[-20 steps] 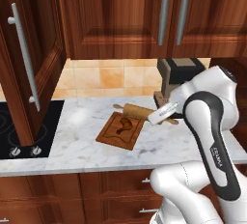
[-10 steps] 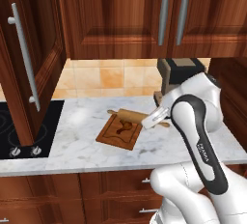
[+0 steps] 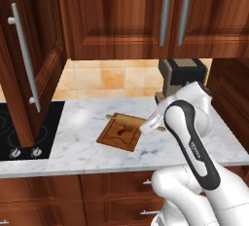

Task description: Open the cabinet, retrieve the rolling pin, and place it next to the meat on the cutting board to prepare for tenderizing.

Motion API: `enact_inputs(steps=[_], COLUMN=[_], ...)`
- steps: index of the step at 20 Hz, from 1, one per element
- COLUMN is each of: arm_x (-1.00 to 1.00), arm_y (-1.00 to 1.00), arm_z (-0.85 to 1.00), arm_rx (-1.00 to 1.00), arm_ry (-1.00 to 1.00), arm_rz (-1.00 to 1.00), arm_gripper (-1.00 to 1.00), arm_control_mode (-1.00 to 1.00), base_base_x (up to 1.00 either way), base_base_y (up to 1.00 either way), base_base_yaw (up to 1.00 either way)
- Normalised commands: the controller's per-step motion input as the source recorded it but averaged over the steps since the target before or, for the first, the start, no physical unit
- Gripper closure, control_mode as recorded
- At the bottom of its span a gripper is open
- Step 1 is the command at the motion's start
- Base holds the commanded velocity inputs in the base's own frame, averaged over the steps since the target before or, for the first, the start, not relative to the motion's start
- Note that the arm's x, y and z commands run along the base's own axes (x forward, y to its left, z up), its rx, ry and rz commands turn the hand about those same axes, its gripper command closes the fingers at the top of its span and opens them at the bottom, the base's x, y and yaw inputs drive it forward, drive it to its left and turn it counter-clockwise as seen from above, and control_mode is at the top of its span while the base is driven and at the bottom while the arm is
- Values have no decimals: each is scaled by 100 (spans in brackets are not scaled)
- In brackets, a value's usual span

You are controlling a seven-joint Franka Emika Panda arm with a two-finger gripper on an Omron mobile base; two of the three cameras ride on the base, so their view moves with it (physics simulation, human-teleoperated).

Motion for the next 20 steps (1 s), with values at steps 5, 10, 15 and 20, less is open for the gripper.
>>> enact_inputs(steps=[5,10,15,20], arm_x=[31,38,46,52], arm_y=[0,0,0,0], arm_z=[-45,-40,-36,-35], arm_rx=[-4,-1,0,-1], arm_ry=[0,0,0,1], arm_rz=[7,6,5,2], arm_gripper=[100,100,100,100], arm_control_mode=[-100,-100,-100,-100], base_base_x=[0,0,0,0], base_base_y=[0,0,0,0], base_base_yaw=[0,0,0,0])
